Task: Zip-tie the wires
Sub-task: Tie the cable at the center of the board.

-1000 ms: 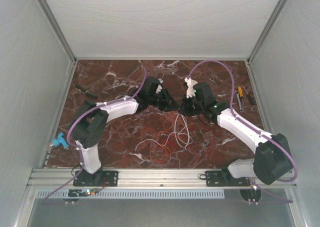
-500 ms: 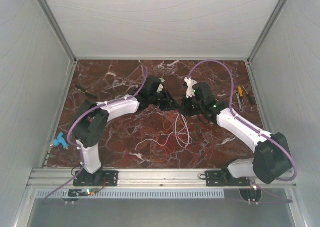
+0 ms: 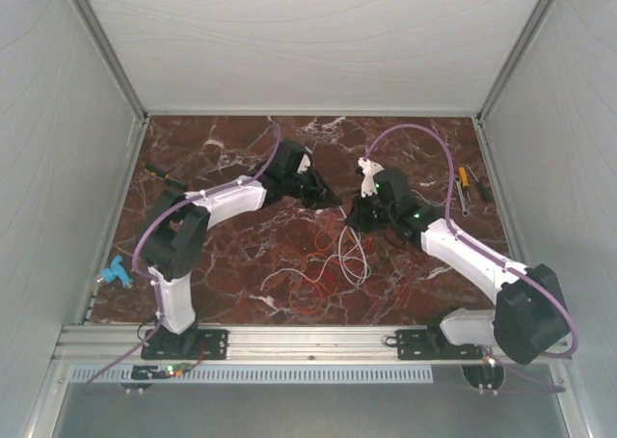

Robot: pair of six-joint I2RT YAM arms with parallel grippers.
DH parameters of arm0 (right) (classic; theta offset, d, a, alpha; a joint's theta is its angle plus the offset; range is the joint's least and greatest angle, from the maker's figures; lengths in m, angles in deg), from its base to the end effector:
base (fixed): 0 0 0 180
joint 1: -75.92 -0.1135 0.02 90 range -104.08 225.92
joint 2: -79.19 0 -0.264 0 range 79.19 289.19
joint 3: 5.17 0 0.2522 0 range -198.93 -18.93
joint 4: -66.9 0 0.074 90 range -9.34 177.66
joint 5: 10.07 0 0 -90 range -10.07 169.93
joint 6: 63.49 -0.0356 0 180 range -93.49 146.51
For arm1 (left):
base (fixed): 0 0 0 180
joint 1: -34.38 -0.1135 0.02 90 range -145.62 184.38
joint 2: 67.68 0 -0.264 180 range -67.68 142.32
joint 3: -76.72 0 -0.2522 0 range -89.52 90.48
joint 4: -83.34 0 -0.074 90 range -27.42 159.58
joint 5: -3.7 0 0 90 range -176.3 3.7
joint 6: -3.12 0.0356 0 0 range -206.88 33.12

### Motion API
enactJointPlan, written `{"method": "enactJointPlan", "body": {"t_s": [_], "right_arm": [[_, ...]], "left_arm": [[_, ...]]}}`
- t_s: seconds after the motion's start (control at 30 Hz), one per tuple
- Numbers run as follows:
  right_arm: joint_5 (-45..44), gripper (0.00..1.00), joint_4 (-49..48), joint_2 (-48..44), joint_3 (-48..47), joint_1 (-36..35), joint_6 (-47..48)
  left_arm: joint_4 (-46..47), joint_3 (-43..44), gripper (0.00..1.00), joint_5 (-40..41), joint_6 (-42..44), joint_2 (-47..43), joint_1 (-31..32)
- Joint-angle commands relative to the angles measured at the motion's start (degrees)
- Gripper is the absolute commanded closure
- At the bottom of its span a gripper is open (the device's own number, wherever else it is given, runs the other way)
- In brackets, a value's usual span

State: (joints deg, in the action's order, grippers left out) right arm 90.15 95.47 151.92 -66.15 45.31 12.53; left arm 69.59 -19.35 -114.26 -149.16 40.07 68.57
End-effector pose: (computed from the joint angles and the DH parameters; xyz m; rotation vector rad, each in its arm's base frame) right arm 0.2306 0.1438 0.2437 -0.4331 2.2955 0.6030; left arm 0.3337 -0.2469 0.1988 -0.3142 2.5379 -1.3531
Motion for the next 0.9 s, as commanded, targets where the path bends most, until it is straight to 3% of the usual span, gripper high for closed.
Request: {"method": "enactJointPlan", "body": {"t_s": [0.0,0.87], "right_arm": [[-0.93,1.00,2.02,-1.57,1.78,-0.66,-0.98],[-1.53,1.00,-0.61,-3.03,8.65,-2.52,-4.83]], "left_arm": [[-0.59,4.83,1.00,2.95,2.51,1.92,-2.33],[-7.95,20.29,1.00,7.60,11.28,18.16,-14.67]]}}
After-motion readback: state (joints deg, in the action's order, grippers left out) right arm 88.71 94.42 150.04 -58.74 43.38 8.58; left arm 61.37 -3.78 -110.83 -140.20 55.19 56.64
